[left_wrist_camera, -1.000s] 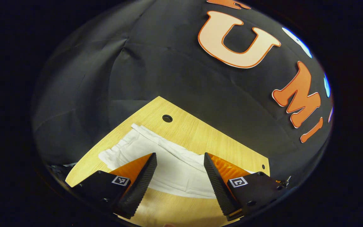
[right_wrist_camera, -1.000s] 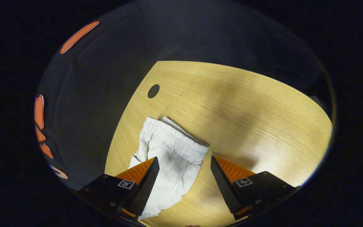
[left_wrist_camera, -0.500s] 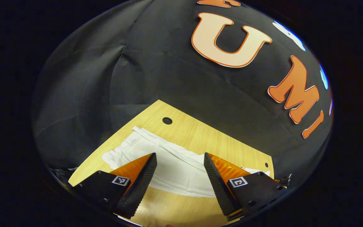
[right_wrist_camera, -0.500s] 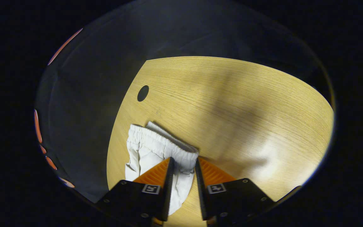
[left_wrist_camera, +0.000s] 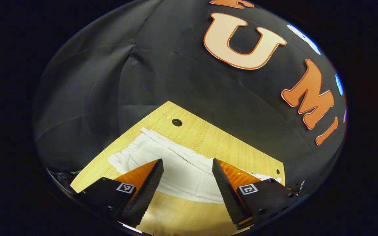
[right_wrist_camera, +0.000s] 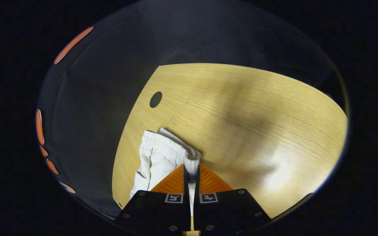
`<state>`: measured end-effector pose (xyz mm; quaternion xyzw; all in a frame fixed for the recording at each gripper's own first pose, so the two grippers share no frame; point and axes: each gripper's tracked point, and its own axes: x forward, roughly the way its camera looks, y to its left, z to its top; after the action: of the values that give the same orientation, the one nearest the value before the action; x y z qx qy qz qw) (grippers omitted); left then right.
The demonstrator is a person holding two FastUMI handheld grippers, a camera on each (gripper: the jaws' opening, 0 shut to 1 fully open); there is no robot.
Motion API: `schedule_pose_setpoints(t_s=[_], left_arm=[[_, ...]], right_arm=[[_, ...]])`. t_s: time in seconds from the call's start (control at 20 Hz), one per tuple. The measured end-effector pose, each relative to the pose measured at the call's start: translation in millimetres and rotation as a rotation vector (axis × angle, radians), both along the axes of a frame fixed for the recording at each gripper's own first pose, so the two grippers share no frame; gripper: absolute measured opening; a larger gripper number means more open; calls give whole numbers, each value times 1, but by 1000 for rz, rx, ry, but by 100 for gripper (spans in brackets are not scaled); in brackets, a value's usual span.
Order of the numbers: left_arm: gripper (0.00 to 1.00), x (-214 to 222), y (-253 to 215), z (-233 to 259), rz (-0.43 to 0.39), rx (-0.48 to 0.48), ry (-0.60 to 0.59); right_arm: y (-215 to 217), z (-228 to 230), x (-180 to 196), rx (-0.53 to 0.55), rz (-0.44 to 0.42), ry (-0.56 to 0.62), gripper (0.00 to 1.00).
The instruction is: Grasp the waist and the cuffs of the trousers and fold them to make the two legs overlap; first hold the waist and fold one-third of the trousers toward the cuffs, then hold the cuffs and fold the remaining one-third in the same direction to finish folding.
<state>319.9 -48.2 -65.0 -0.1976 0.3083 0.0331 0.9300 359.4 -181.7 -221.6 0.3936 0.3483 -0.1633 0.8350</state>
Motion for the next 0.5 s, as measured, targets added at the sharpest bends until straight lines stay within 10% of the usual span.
schedule_pose_setpoints(t_s=[0.5], left_arm=[[99,10,9,-3,-52,-32,5]], right_arm=[[79,104,-1,-107,151,-165,4]])
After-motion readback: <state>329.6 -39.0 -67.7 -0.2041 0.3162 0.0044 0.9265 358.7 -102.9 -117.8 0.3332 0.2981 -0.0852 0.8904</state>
